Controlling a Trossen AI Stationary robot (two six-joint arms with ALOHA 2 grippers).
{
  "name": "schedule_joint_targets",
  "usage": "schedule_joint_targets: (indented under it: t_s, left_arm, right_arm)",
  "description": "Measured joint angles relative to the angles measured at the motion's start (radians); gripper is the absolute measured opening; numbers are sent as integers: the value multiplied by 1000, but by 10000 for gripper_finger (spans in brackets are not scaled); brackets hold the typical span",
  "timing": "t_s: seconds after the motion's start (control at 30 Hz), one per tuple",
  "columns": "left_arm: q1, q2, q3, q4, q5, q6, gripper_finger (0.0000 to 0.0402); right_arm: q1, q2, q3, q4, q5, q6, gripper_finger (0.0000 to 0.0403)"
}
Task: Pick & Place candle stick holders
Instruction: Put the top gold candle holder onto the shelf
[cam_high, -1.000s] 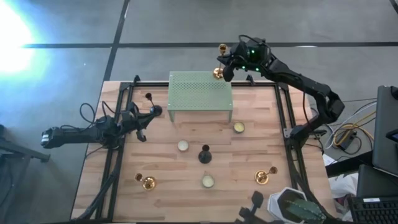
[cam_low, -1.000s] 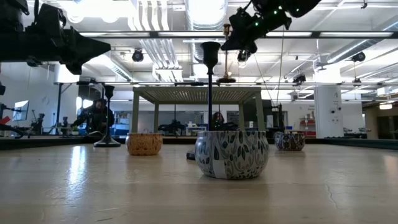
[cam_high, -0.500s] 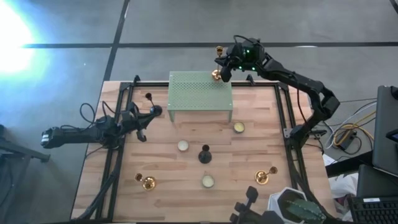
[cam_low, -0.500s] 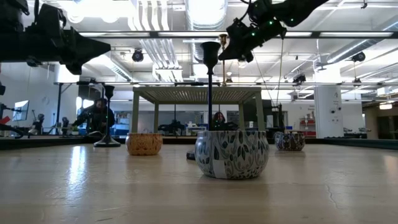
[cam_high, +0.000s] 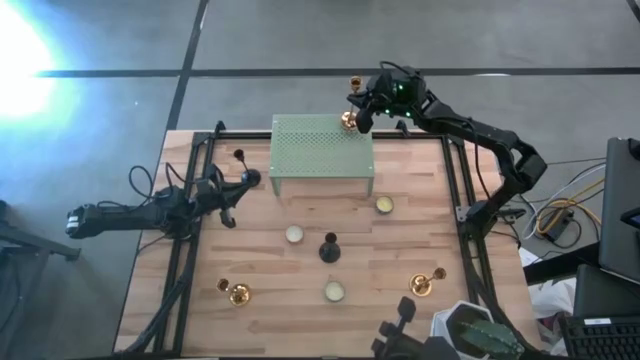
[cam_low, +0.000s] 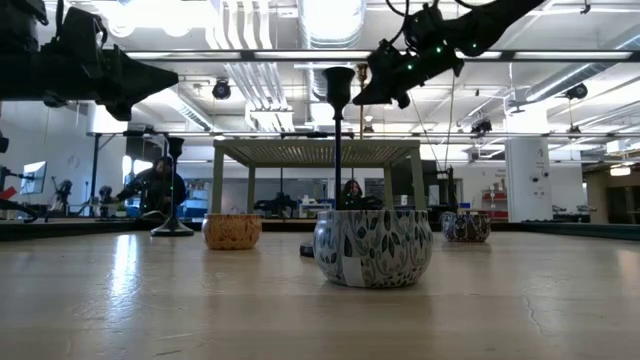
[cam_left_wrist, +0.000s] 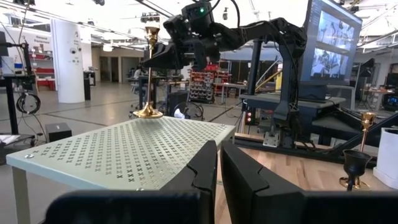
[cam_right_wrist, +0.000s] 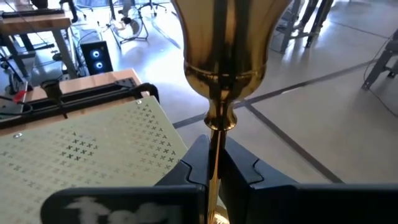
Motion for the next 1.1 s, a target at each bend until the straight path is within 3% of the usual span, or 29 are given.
schedule_joint_targets:
  t_s: [0.93,1.1]
  left_arm:
    - [0,0,0,1,-4,-5,25]
    - [0,0,0,1,-3,-6,25]
  right_arm:
    - [-6,0,-29,-1,-1,53,13]
    - [-5,0,-25,-4,0,51,36]
